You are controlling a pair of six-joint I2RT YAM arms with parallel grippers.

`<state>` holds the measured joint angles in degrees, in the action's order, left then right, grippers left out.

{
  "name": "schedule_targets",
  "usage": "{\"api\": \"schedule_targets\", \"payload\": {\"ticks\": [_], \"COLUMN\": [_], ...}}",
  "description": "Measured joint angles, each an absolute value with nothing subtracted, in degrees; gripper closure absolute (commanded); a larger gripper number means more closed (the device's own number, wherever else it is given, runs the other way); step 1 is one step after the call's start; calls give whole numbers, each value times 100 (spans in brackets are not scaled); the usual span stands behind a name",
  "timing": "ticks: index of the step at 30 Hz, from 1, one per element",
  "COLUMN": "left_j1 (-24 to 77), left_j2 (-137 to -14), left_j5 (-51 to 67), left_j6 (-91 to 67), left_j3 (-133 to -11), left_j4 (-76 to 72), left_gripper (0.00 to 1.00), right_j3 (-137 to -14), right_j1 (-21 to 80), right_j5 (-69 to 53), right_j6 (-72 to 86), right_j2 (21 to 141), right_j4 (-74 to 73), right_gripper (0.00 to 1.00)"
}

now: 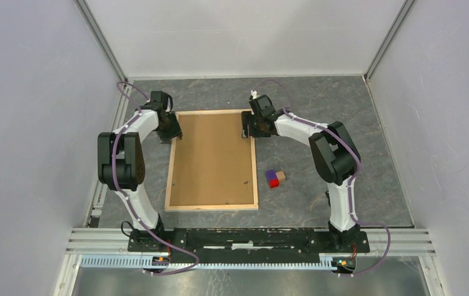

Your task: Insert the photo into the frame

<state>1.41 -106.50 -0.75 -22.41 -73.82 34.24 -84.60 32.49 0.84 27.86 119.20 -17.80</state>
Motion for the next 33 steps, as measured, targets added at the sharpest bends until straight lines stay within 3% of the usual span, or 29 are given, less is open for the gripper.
{"api": "schedule_targets", "payload": {"ticks": [5,8,12,23,29,33], "left_j1": [130,119,91,34,36,38], "left_j2": [-10700,-10755,-10847,-10914,-10919,-10919], "left_j5": [-163,-211,-290,-296,-292,-287], "left_j6": [-2222,-2213,-2171,-2158,-2158,-2158], "left_j3": [-7422,-7459,-7463,-7485,-7496,-7496], "left_j4": [3441,3457,3485,3522,3518,3514], "left_gripper": [50,41,40,59,65,70], "right_j3": [-8449,-8436,-8407,-8407,-8431,-8451], "right_j1": [3234,3234,3234,3234,3229,3221], "right_j5": [56,40,36,45,217,362], "right_j6": [2891,2932,2974,3183,3610,3881], "right_j2": [11920,11920,11917,11902,11902,11913], "right_j4": [-1769,-1765,-1750,-1765,-1887,-1973], "right_gripper": [34,33,33,35,50,52]}}
